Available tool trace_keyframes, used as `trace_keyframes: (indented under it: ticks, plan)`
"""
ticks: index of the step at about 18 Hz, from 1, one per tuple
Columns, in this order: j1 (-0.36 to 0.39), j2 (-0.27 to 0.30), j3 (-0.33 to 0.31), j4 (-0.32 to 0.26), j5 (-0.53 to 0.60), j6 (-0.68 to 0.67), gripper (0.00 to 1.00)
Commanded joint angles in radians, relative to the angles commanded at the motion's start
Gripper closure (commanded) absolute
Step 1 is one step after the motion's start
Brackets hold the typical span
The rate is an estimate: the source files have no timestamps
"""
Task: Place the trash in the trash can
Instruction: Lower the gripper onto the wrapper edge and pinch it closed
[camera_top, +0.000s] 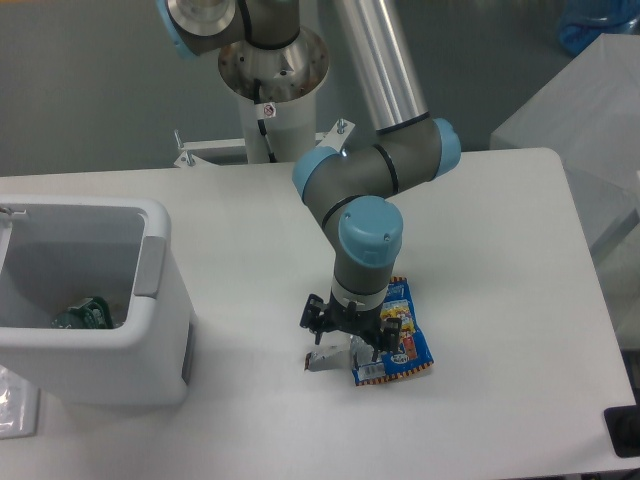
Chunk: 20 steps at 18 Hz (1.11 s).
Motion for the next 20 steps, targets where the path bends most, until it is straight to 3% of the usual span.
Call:
trace_keyframes:
  ticks: [16,20]
  plan:
    - [-0.011,-0.029,0.018,0.015,0.002,-0.035,0.03]
    - [-0.020,-0.031,0.018,0.014,0.023,-0.034,0.19]
